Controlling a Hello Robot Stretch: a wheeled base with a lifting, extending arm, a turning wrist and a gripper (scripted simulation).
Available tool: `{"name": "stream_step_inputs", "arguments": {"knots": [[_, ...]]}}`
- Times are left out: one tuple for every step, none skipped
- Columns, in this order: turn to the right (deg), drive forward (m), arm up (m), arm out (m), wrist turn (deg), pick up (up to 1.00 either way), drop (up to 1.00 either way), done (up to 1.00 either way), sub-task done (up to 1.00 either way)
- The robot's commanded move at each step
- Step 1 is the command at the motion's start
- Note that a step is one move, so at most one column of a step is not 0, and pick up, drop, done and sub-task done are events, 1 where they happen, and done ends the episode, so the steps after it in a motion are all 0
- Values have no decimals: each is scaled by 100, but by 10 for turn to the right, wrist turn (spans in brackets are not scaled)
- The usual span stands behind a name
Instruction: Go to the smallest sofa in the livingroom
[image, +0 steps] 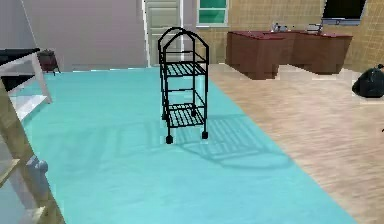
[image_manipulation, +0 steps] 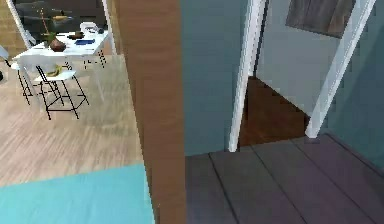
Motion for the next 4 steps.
{"name": "stream_step_inputs", "arguments": {"knots": [[300, 0, 0, 0, 0, 0, 0, 0, 0], [0, 40, 0, 0, 0, 0, 0, 0, 0], [-450, 0, 0, 0, 0, 0, 0, 0, 0], [0, 10, 0, 0, 0, 0, 0, 0, 0]]}}
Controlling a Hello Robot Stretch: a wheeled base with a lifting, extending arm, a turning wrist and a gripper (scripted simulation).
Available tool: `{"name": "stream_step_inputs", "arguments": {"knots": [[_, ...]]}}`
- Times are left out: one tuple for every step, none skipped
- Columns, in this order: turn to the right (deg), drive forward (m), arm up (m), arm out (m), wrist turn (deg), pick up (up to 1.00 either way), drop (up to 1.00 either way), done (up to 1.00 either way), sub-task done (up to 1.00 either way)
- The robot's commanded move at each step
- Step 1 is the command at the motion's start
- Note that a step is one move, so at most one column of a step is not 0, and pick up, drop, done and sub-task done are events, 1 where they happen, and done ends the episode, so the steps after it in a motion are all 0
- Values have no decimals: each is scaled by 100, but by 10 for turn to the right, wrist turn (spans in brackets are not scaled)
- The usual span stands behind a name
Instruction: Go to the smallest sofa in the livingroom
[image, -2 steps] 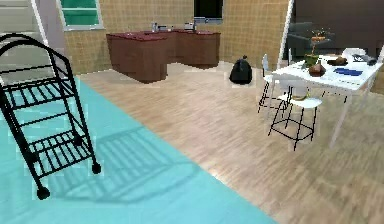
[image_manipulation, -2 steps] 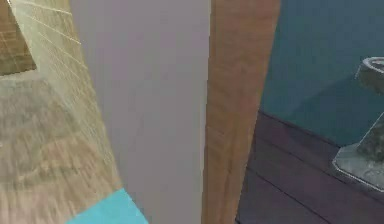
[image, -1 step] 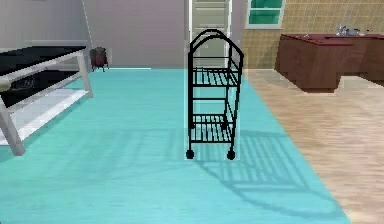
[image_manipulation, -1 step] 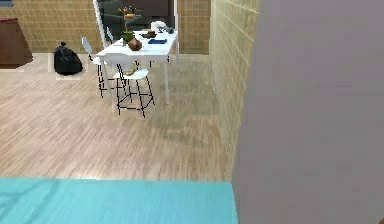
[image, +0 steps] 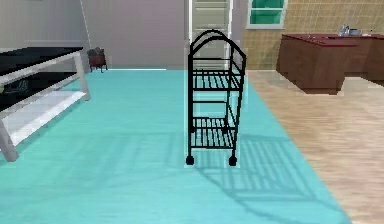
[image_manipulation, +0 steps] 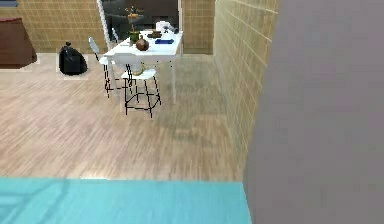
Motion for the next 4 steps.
{"name": "stream_step_inputs", "arguments": {"knots": [[450, 0, 0, 0, 0, 0, 0, 0, 0], [0, 100, 0, 0, 0, 0, 0, 0, 0], [30, 0, 0, 0, 0, 0, 0, 0, 0], [0, 100, 0, 0, 0, 0, 0, 0, 0]]}}
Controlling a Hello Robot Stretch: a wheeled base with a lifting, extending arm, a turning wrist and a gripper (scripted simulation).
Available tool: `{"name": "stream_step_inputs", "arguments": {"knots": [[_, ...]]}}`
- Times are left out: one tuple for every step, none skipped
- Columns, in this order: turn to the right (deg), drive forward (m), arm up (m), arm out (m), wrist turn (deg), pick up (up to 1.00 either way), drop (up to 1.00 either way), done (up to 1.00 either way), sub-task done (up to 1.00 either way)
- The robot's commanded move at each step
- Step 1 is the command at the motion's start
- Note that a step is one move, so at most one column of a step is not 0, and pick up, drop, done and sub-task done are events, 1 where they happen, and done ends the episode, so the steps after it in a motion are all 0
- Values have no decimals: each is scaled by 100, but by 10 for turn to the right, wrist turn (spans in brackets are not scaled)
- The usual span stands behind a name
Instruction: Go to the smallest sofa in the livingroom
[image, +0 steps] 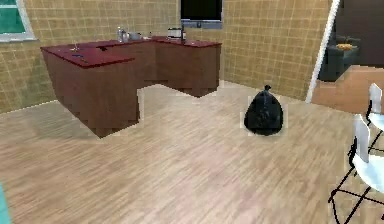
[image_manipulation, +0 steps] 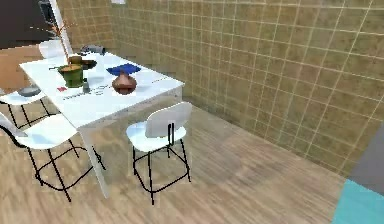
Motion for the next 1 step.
{"name": "stream_step_inputs", "arguments": {"knots": [[0, 100, 0, 0, 0, 0, 0, 0, 0]]}}
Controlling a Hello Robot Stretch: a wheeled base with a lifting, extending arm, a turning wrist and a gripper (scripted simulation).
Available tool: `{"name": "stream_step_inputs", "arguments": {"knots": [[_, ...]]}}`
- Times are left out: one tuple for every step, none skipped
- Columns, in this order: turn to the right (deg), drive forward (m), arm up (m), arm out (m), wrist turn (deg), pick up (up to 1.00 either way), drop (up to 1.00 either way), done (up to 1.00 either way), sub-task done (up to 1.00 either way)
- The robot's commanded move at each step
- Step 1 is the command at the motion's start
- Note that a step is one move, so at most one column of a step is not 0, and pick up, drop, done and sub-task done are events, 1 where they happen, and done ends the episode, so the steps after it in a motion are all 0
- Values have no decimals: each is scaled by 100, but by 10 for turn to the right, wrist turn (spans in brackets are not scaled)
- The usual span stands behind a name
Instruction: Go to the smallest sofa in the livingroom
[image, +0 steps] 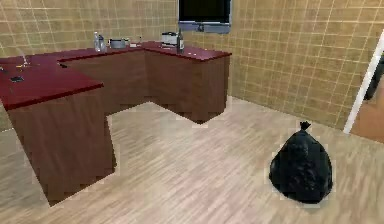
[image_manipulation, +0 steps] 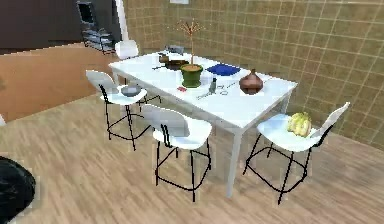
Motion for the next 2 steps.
{"name": "stream_step_inputs", "arguments": {"knots": [[0, 100, 0, 0, 0, 0, 0, 0, 0], [30, 0, 0, 0, 0, 0, 0, 0, 0]]}}
